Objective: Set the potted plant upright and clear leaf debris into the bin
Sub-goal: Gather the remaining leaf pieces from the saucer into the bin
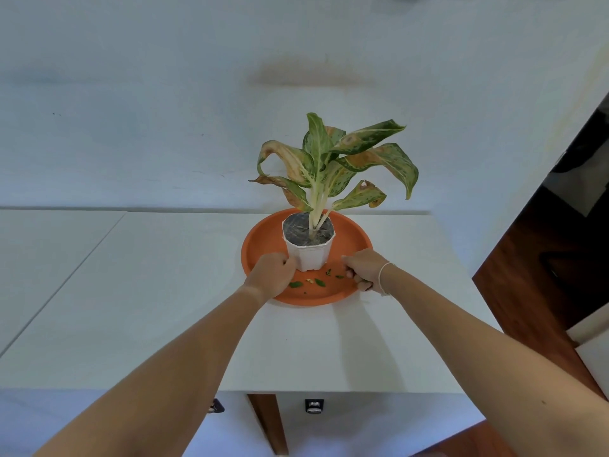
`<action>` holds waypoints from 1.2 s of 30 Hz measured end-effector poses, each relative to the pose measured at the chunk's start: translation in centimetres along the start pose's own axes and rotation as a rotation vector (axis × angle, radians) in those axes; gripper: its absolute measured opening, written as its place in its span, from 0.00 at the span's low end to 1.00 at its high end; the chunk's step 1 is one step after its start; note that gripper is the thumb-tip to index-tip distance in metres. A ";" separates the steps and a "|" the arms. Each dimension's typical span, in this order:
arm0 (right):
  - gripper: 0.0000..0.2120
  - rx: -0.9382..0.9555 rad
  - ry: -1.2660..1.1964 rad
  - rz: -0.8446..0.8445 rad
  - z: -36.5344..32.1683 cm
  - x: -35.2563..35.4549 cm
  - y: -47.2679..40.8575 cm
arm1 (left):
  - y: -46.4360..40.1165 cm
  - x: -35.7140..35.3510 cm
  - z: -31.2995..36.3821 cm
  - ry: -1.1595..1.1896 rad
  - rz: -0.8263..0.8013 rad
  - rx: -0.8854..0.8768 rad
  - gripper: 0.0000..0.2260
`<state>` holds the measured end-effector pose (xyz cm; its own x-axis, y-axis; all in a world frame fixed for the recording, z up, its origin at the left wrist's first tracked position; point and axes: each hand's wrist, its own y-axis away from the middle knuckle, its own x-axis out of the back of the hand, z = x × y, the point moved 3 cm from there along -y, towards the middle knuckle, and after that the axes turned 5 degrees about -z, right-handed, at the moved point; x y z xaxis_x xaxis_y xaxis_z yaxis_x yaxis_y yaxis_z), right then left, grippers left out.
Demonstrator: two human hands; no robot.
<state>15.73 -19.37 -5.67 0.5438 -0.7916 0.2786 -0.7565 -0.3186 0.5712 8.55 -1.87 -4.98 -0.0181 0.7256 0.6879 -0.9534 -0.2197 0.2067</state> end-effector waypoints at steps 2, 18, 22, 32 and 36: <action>0.14 0.002 0.193 -0.021 -0.5 -0.2 0.3 | 0.0 0.0 0.0 -0.062 -0.006 -0.002 0.18; 0.13 0.185 1.028 0.312 -0.5 -1.6 -0.9 | -0.5 -1.2 -0.3 -0.566 -0.159 -0.049 0.11; 0.15 0.206 1.041 0.297 -0.5 -1.9 -0.7 | -0.4 -1.6 0.2 -0.622 -0.139 -0.086 0.07; 0.13 0.258 0.928 0.200 -1.1 -1.7 -1.3 | -0.8 -1.6 -0.1 -0.429 -0.125 -0.179 0.10; 0.14 0.253 0.908 0.167 -1.2 -1.7 -1.4 | -1.0 -1.6 -0.1 -0.440 -0.189 -0.195 0.15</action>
<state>16.32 -16.91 -5.99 0.4157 -0.1645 0.8945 -0.8480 -0.4257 0.3158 9.51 -2.76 -6.41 0.2480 0.3887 0.8874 -0.9670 0.0442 0.2509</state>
